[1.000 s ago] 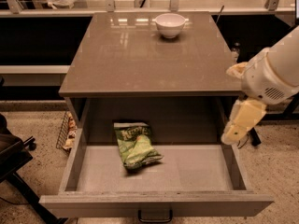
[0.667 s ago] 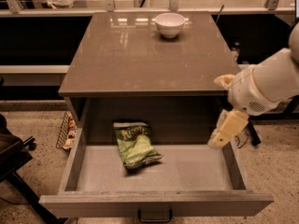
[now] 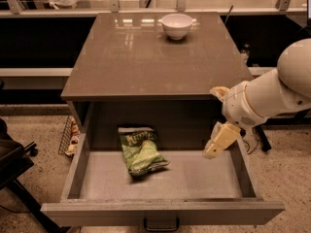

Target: Pick green jalapeno chip bag from top drawer and place on counter

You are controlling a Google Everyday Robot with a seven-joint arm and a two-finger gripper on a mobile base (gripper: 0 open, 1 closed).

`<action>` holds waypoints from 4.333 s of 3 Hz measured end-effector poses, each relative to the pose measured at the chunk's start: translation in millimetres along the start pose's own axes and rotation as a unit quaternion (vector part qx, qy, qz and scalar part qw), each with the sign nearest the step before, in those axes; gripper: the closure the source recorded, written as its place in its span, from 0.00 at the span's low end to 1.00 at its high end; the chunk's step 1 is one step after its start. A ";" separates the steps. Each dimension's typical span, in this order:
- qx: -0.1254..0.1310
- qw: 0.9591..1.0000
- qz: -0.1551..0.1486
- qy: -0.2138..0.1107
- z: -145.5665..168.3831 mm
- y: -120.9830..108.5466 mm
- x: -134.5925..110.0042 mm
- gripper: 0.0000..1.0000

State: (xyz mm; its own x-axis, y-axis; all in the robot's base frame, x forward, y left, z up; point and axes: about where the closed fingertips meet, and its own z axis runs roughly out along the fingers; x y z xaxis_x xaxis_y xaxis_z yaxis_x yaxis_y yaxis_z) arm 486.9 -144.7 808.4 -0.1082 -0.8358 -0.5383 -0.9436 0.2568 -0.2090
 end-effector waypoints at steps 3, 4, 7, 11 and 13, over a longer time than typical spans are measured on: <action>-0.052 0.997 0.042 0.034 125.6 36.0 -10.4 0.00; -0.067 0.995 0.072 0.007 184.8 48.0 -26.9 0.00; -0.109 0.990 0.081 -0.040 256.7 72.6 -56.3 0.41; -0.069 0.996 0.040 -0.045 193.0 71.8 -108.8 1.00; 0.021 1.000 -0.009 -0.007 77.3 52.4 -222.2 1.00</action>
Offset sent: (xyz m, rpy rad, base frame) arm 0.0036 0.0954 -0.1328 -0.0599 0.1809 -0.0127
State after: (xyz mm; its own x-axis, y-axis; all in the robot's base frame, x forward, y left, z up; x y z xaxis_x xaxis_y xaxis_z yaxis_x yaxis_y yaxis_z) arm 485.7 91.9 854.0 -0.0872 -0.8340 -0.5449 -0.9310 0.2628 -0.2533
